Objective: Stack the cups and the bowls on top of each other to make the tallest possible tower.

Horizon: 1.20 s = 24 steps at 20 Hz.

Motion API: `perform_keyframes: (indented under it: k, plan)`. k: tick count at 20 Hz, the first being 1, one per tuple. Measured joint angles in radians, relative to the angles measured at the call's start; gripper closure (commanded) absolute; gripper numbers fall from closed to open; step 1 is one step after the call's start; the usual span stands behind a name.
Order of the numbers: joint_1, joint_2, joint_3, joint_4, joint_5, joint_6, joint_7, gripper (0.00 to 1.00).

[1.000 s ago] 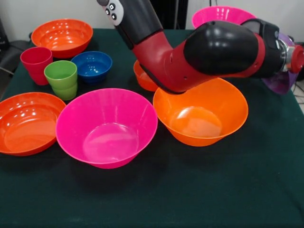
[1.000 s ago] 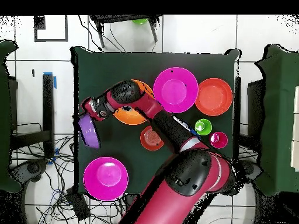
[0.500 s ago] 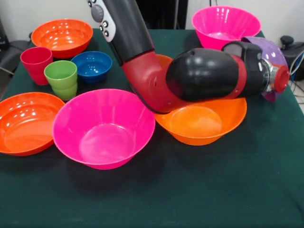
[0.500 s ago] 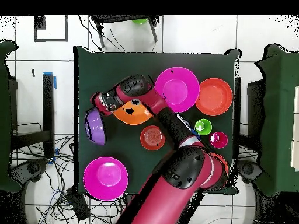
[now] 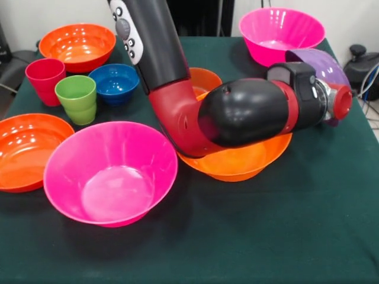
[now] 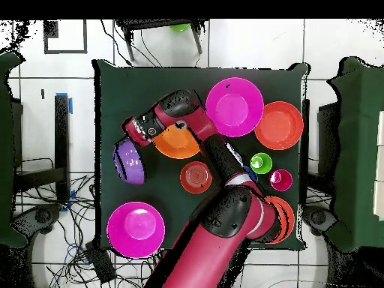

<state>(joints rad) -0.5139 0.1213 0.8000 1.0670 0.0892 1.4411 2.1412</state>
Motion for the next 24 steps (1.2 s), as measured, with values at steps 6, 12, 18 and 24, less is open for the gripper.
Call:
perform_keyframes:
  k: [6,12,18,24]
  plan:
    - [0.023,0.029,0.0,-0.071,0.003,0.084,0.0,1.0]
    - [0.023,0.03,-0.001,-0.075,0.007,0.095,0.0,1.0]
    - [-0.011,-0.002,-0.001,0.003,0.016,0.093,0.0,1.0]
    - [-0.061,-0.072,-0.001,0.13,0.034,0.049,0.0,1.0]
